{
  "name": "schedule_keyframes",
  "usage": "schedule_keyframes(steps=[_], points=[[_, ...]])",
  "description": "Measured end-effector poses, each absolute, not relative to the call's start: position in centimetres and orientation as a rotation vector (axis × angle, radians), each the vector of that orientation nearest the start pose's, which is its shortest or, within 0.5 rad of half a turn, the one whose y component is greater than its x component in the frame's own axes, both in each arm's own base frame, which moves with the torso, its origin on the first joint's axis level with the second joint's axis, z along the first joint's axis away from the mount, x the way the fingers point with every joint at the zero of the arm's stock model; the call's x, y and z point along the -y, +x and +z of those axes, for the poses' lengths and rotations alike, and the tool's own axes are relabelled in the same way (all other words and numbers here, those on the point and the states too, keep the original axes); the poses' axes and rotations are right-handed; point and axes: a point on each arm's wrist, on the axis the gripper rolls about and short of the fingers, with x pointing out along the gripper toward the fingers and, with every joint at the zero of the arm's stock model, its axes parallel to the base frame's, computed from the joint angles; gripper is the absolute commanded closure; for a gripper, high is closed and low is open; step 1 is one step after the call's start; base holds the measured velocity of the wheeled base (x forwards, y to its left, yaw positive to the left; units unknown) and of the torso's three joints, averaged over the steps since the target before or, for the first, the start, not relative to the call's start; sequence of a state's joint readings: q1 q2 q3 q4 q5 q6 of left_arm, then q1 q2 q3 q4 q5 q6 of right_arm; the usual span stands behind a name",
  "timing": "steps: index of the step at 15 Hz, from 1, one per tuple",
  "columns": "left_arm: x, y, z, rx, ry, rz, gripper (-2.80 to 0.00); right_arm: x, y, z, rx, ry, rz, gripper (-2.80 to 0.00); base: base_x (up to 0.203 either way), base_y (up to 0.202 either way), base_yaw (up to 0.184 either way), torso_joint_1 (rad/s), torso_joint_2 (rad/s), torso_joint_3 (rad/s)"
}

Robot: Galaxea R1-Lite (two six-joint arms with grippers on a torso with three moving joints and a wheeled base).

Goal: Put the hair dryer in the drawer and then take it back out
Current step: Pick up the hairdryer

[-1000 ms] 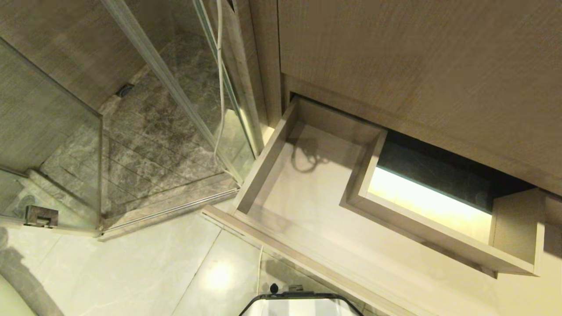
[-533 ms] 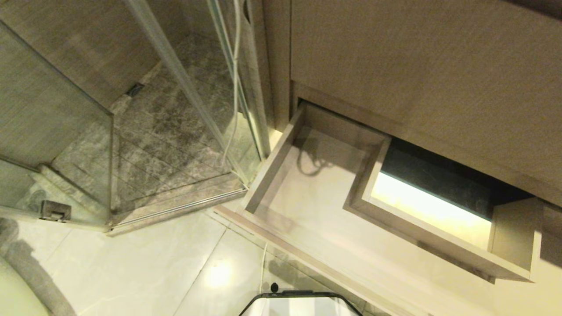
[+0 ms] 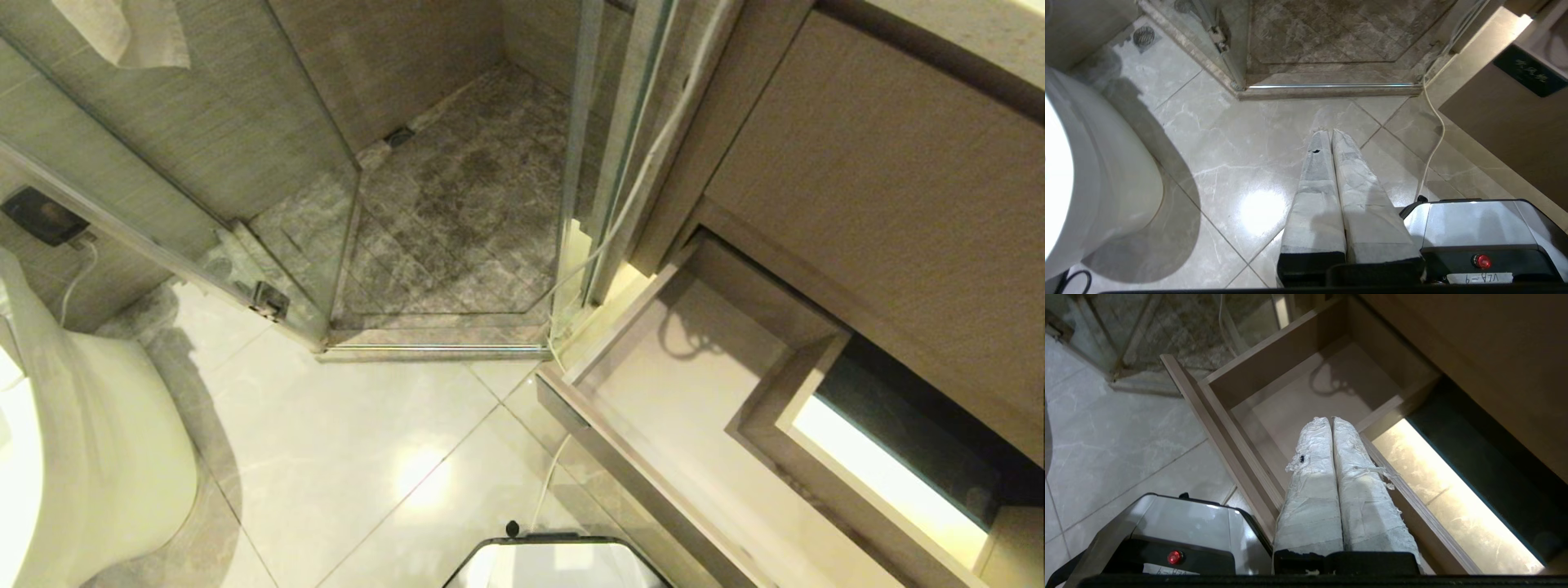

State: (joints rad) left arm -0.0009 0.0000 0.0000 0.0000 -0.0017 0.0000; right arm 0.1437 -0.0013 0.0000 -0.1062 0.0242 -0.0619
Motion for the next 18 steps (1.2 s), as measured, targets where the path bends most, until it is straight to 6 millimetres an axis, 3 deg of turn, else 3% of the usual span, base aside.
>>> schedule_keyframes(steps=[9,15,18], points=[[0.0,-2.28,7.54,-0.001,0.0,-0.003,0.0,0.28,-2.33,8.64,0.113,-0.051,0.164,0.0,0.0,0.0,0.0,0.019,-0.01,-0.003],[0.0,-2.28,7.55,0.0,0.0,-0.003,0.0,0.28,-2.33,8.64,0.112,-0.046,0.164,0.0,0.003,0.008,-0.133,0.006,0.0,0.0],[0.0,-2.28,7.55,0.0,0.0,-0.003,0.0,0.28,-2.33,8.63,0.113,-0.05,0.166,0.0,0.0,0.0,-0.033,-0.001,0.0,0.002]])
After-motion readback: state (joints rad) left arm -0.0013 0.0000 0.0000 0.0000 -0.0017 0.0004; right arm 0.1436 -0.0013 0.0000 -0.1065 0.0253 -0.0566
